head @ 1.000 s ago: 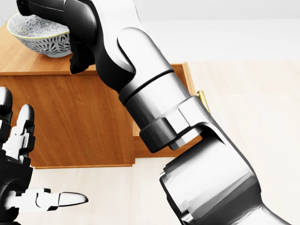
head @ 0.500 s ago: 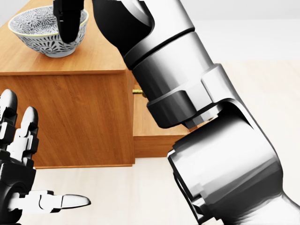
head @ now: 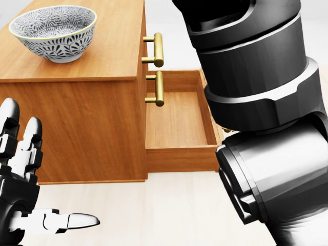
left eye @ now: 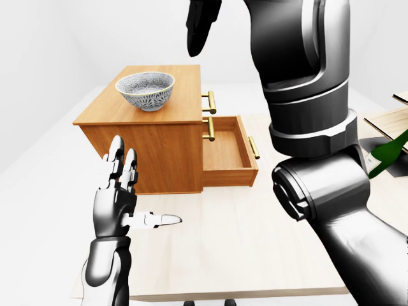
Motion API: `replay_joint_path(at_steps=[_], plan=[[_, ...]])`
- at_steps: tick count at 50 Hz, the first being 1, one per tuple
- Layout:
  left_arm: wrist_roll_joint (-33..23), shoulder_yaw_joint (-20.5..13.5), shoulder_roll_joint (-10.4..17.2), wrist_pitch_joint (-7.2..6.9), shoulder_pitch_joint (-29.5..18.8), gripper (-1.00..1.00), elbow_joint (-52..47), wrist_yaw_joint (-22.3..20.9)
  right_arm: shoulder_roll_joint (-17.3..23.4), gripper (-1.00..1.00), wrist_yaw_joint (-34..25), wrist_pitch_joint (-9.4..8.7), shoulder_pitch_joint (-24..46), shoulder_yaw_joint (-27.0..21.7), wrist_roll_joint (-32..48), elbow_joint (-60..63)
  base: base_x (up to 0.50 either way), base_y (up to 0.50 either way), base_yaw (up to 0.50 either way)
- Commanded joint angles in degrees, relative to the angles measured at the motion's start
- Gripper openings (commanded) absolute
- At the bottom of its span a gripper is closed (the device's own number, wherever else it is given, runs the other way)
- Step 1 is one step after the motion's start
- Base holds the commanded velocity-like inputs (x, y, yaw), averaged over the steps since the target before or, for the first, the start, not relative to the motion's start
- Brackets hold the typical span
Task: Put the bowl on top of the cabinet.
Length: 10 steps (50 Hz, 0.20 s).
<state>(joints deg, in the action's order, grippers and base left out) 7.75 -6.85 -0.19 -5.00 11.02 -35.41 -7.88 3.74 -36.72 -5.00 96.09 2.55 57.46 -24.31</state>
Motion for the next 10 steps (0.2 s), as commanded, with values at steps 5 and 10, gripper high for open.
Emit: replay_joint_path(at_steps=[5, 10], plan=[[-0.1, 0.2, 0.0, 0.00, 0.1, 1.00, 0.1, 0.1, 4.2, 1.00, -3.3, 0.00, -10.0, -1.3, 9.4, 20.6, 0.00, 0.00, 0.00], [-0.1, 0.3, -0.1, 0.00, 0.2, 1.00, -0.3, 0.1, 5.3, 1.00, -3.3, 0.00, -13.1, -2.0, 13.3, 27.2, 0.00, 0.00, 0.00]])
